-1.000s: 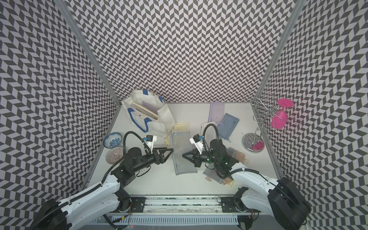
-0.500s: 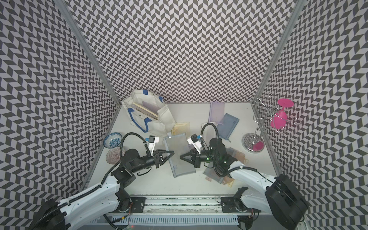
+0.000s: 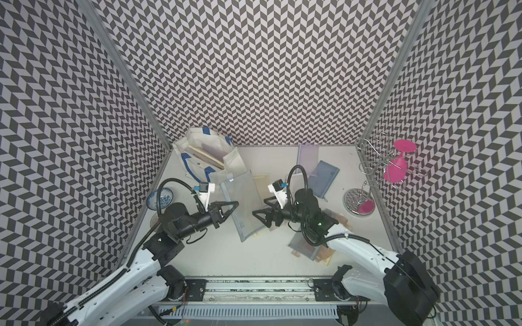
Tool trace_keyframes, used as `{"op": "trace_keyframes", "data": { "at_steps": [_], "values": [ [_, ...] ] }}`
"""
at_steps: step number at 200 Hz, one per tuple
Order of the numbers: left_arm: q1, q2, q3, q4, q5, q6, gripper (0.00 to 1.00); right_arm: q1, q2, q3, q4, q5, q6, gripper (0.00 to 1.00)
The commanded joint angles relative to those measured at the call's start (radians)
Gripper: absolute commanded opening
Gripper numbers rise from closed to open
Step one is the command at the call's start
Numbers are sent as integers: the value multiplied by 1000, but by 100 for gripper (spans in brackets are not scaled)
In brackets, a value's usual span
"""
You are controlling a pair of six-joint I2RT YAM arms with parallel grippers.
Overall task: Put the pencil pouch into the canvas bag
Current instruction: Pick up the pencil pouch, then place the pencil pouch in the canvas bag.
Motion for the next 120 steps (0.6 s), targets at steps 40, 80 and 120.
{"op": "trace_keyframes", "data": {
  "at_steps": [40,80,120],
  "values": [
    [375,183,416,-274,-40,-59,0,-4,24,100,19,457,-194,93],
    [540,387,582,-212,-70,-160,0,-4,-27,-10,139,452,-192,92],
    [615,558,653,-124,-175,-178,0,-4,-59,-33,159,427,-191,91]
  ]
}}
